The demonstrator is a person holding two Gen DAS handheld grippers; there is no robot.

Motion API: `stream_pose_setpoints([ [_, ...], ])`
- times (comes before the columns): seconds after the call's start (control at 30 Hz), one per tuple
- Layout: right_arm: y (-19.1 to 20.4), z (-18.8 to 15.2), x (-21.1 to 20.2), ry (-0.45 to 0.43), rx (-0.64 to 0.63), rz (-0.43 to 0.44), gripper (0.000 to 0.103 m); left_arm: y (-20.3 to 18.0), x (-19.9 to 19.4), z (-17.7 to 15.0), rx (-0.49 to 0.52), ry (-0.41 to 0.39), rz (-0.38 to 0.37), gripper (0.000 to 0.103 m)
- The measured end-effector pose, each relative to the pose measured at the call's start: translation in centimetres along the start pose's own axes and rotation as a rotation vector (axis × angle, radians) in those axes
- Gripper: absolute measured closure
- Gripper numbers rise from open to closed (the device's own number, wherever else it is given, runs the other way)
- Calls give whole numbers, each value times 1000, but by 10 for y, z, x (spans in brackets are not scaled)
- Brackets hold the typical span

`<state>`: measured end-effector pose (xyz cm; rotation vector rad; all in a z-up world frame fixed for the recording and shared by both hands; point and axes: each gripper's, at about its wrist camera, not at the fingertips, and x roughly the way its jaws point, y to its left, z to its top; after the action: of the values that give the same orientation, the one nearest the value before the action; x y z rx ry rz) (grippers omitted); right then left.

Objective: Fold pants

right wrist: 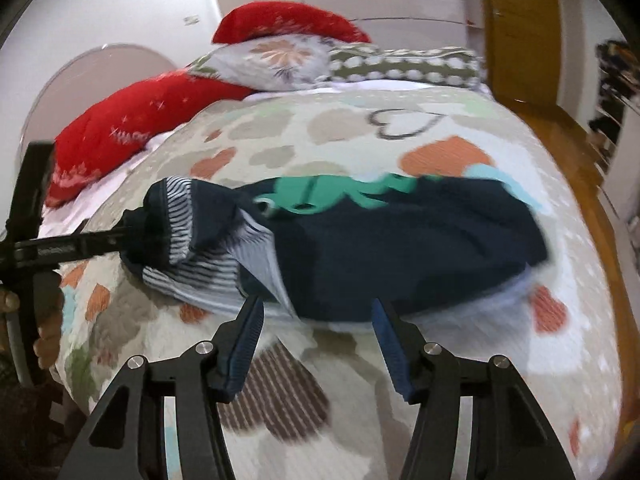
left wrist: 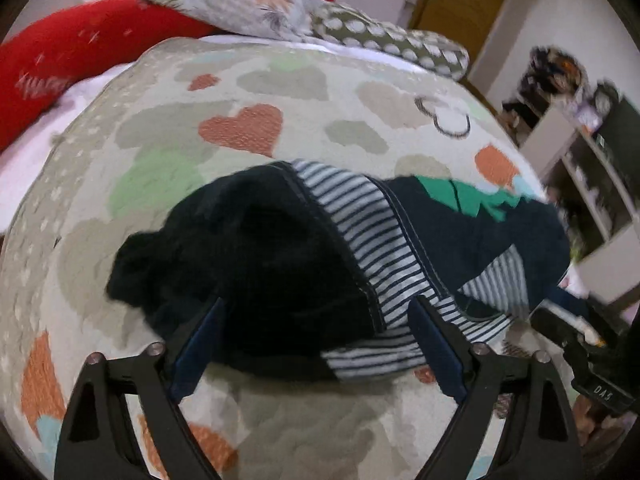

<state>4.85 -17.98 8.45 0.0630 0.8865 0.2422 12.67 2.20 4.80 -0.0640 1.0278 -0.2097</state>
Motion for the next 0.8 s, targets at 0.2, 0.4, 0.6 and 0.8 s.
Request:
stream_pose_setpoints([
  [0.2, 17, 9, 48, 101, -54, -8, 90, 2, -8, -7, 37, -5, 60, 90],
  [0.4, 16, 6, 23, 41, -7, 40, 95, 15, -52, -17, -29, -97, 29, 91],
  [0.6, 20, 2, -1, 17, 5, 71, 96, 20, -76, -29, -84, -120, -21, 91],
  [0.8, 22, 2, -11, -1, -3, 54, 96, 24, -68, -35, -101, -110, -8, 91],
])
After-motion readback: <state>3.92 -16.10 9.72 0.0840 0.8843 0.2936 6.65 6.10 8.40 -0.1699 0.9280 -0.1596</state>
